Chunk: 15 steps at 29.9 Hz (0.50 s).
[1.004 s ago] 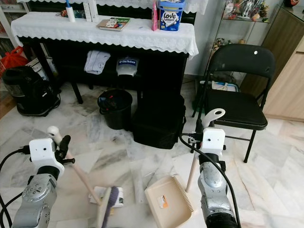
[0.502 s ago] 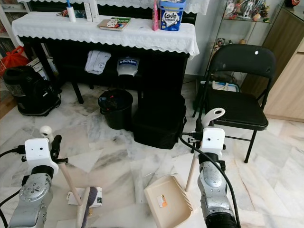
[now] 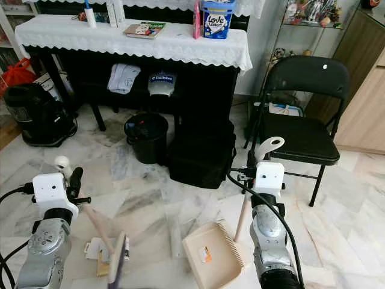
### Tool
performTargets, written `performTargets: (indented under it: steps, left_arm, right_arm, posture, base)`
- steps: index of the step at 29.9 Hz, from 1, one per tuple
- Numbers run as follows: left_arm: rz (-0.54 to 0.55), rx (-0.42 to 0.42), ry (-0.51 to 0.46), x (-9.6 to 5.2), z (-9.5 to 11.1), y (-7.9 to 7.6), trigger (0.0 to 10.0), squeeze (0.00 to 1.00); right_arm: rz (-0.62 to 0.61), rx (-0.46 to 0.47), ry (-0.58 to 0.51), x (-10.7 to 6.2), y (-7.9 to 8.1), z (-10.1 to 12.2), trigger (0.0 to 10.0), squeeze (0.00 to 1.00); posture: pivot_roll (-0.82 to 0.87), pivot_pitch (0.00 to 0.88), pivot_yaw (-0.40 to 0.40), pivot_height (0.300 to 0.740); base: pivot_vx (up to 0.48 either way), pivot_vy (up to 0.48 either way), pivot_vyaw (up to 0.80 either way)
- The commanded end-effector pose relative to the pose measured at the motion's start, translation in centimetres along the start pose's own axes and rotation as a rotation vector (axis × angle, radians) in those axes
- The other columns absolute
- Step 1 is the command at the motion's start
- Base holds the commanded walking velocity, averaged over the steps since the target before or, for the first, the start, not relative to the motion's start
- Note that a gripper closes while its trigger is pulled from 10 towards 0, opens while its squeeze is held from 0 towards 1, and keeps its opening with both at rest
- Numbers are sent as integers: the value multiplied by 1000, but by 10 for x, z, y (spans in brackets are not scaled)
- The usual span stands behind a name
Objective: Sweep floor
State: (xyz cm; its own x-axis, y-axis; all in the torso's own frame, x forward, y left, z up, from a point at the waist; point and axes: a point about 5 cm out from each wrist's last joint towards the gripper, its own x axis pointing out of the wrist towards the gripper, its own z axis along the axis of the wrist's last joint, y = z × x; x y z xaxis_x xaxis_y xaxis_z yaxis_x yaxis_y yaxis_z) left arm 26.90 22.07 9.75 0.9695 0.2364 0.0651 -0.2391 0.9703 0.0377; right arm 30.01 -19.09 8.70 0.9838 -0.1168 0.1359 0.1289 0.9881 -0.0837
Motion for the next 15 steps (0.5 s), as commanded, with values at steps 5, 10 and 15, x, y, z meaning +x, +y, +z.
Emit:
performTargets:
  steps: [5,10,15]
  left_arm:
    - [66,-1,-143,10,29,9,10000,0]
    - [125,15,-183,10,35,15,10000,0]
    - [131,47,-179,10,33,18,10000,0]
  right_arm:
    - [2,6,-49,5,0,9,10000,0]
    - [2,7,-48,4,0,9,10000,0]
    - [3,6,-49,4,0,9,10000,0]
  posture:
    - [-13,0,-25,740]
    - [-14,0,-25,740]
    - [-14,0,-26,740]
  base:
    - [0,0,0]
    - [0,0,0]
    - [0,0,0]
